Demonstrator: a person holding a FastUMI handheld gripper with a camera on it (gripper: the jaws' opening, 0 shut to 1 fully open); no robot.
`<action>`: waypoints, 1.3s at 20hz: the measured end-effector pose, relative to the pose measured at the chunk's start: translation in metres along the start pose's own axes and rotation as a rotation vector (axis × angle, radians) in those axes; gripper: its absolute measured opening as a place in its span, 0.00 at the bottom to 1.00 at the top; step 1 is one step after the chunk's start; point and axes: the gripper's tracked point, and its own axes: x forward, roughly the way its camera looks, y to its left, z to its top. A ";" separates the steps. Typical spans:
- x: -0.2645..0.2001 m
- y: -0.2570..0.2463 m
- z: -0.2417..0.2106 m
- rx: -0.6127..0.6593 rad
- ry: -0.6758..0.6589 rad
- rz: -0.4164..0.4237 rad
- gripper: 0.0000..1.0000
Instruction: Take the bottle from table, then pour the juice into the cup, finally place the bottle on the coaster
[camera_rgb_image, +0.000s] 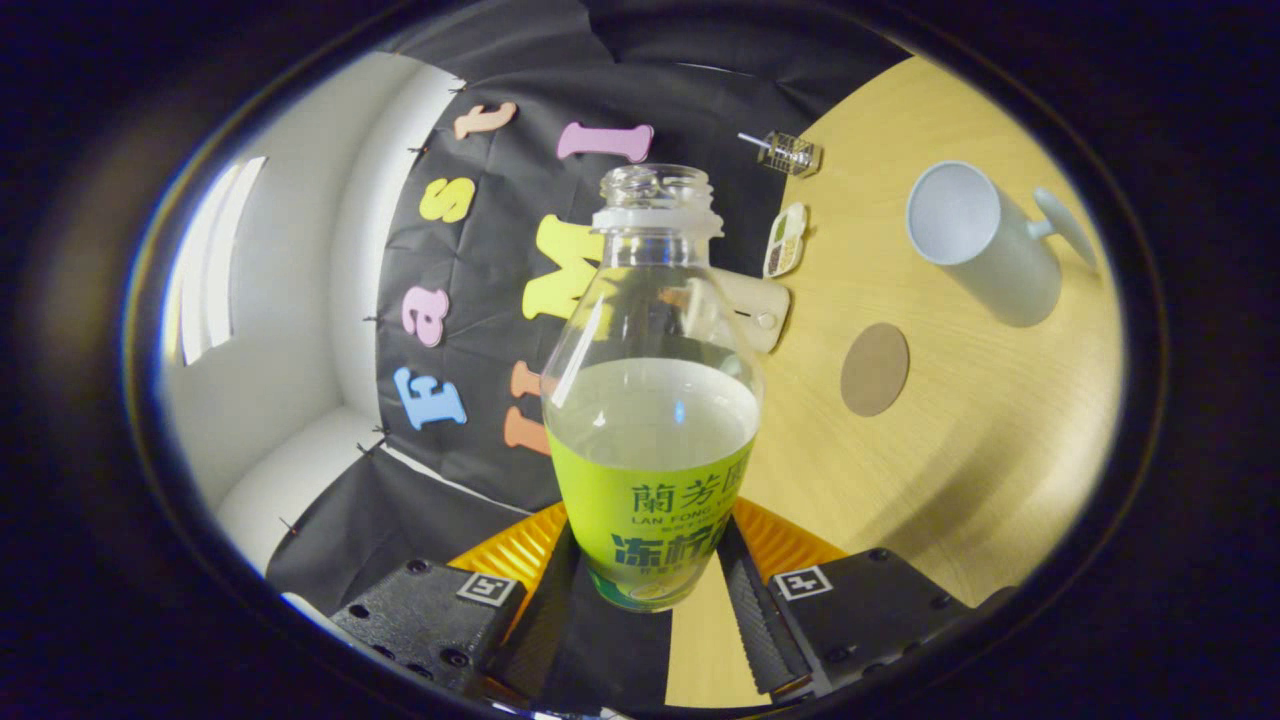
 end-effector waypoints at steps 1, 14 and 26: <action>0.003 -0.004 0.004 0.027 -0.002 0.000 0.78; 0.017 -0.007 0.037 0.242 -0.021 0.024 0.78; 0.028 -0.007 0.052 0.382 -0.015 0.010 0.78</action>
